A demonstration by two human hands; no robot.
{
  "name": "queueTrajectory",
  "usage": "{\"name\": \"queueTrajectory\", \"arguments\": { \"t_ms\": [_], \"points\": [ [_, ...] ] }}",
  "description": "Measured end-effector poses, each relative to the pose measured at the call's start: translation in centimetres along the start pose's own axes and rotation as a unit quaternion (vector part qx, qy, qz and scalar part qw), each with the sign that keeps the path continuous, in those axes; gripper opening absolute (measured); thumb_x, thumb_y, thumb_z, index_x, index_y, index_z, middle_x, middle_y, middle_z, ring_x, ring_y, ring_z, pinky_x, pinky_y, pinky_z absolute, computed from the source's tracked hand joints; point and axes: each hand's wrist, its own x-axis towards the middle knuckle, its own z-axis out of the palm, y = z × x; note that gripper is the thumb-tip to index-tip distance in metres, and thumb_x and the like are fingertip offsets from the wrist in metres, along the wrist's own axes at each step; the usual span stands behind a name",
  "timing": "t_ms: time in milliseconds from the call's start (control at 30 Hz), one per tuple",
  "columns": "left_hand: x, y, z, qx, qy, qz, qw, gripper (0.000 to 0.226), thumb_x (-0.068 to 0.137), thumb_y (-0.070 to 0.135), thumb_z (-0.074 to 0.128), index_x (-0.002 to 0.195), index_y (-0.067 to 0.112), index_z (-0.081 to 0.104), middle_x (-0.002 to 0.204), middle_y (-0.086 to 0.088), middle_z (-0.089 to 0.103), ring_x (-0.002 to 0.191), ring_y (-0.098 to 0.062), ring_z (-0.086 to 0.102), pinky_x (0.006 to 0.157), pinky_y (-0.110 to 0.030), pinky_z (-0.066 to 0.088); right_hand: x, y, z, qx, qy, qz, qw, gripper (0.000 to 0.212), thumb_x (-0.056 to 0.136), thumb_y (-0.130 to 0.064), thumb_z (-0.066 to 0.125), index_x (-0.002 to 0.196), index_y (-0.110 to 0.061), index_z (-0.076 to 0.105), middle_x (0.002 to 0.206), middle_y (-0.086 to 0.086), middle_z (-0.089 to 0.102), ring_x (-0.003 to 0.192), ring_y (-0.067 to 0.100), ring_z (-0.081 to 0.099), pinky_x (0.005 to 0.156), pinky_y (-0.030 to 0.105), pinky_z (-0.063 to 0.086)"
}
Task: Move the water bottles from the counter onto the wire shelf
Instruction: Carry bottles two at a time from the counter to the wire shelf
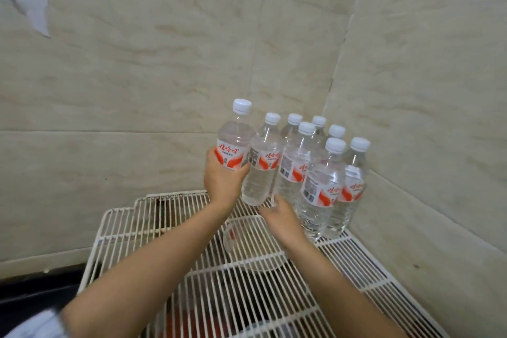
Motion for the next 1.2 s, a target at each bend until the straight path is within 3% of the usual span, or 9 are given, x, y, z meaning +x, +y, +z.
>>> {"name": "queueTrajectory", "arguments": {
  "t_ms": [67,267,400,533,667,767,900,1000,1200],
  "points": [
    [0.7,-0.9,1.3,0.001,0.020,-0.006,1.000,0.056,0.062,0.021,0.080,0.105,0.024,0.044,0.100,0.001,0.057,0.093,-0.021,0.060,0.083,-0.038,0.053,-0.5,1.9,-0.3,0.021,0.025,0.018,0.999,0.043,0.095,-0.016,0.041,0.137,-0.014,0.034,0.105,0.002,0.055,0.067,0.006,0.049,0.059,0.018,0.040],
    [1.6,-3.6,3.3,0.005,0.071,-0.048,0.996,0.062,0.057,0.029,0.082,0.103,0.030,0.039,0.110,-0.005,0.057,0.107,-0.027,0.055,0.090,-0.050,0.050,-0.4,5.1,-0.4,0.030,0.034,0.033,0.998,0.039,0.094,-0.012,0.041,0.133,-0.012,0.039,0.096,-0.006,0.051,0.060,0.005,0.046,0.049,0.010,0.036],
    [1.2,-4.3,3.0,0.027,0.053,-0.055,0.997,0.074,0.059,0.032,0.081,0.119,0.020,0.039,0.117,-0.007,0.053,0.111,-0.026,0.053,0.094,-0.046,0.049,-0.1,5.2,-0.6,0.050,0.037,0.031,0.998,0.037,0.094,-0.013,0.043,0.131,-0.013,0.042,0.096,-0.007,0.052,0.061,0.004,0.048,0.056,0.016,0.039],
    [1.6,-4.2,0.9,0.056,-0.065,-0.045,0.995,0.084,0.063,0.021,0.079,0.132,0.019,0.030,0.129,-0.009,0.048,0.118,-0.026,0.049,0.101,-0.047,0.043,-0.2,5.1,-0.5,0.030,0.038,0.017,0.999,0.035,0.095,-0.016,0.042,0.129,-0.014,0.043,0.114,0.000,0.055,0.062,0.002,0.048,0.057,0.016,0.040],
    [1.9,-4.2,-1.3,0.066,-0.191,-0.071,0.977,0.083,0.066,-0.001,0.072,0.135,0.019,0.031,0.130,-0.010,0.051,0.120,-0.028,0.050,0.104,-0.048,0.039,-0.2,5.2,-0.3,0.016,0.033,0.001,0.999,0.034,0.095,-0.018,0.042,0.129,-0.015,0.044,0.109,-0.004,0.053,0.063,0.003,0.049,0.059,0.016,0.042],
    [1.5,-3.9,-0.9,0.075,-0.165,-0.064,0.981,0.083,0.064,0.001,0.076,0.134,0.018,0.034,0.129,-0.010,0.053,0.120,-0.028,0.050,0.103,-0.049,0.041,-0.2,5.3,-0.3,-0.002,0.034,-0.006,0.999,0.032,0.095,-0.018,0.041,0.127,-0.014,0.045,0.120,0.001,0.055,0.064,-0.001,0.045,0.061,0.015,0.040],
    [0.2,-4.2,0.7,0.037,-0.106,-0.057,0.992,0.087,0.065,0.000,0.074,0.137,0.022,0.031,0.135,-0.009,0.049,0.125,-0.027,0.047,0.104,-0.050,0.040,-0.2,5.5,-0.3,-0.032,0.038,-0.014,0.999,0.030,0.094,-0.017,0.042,0.123,-0.012,0.048,0.109,0.000,0.056,0.071,0.003,0.049,0.066,0.021,0.042],
    [0.1,-4.1,0.7,0.034,-0.101,-0.057,0.993,0.086,0.066,0.000,0.074,0.137,0.022,0.031,0.135,-0.009,0.049,0.125,-0.027,0.047,0.105,-0.050,0.039,-0.3,5.8,-0.4,-0.033,0.040,-0.002,0.999,0.028,0.093,-0.016,0.044,0.121,-0.012,0.050,0.116,0.005,0.058,0.094,0.016,0.058,0.081,0.029,0.048],
    [-1.1,-4.9,-1.3,0.121,-0.123,-0.086,0.981,0.090,0.073,-0.003,0.067,0.144,0.024,0.019,0.147,-0.010,0.036,0.129,-0.030,0.043,0.101,-0.045,0.044,-0.4,5.8,-0.2,-0.061,0.031,-0.006,0.998,0.024,0.093,-0.017,0.044,0.114,-0.012,0.054,0.112,0.004,0.059,0.094,0.018,0.058,0.083,0.033,0.048]
  ]
}}
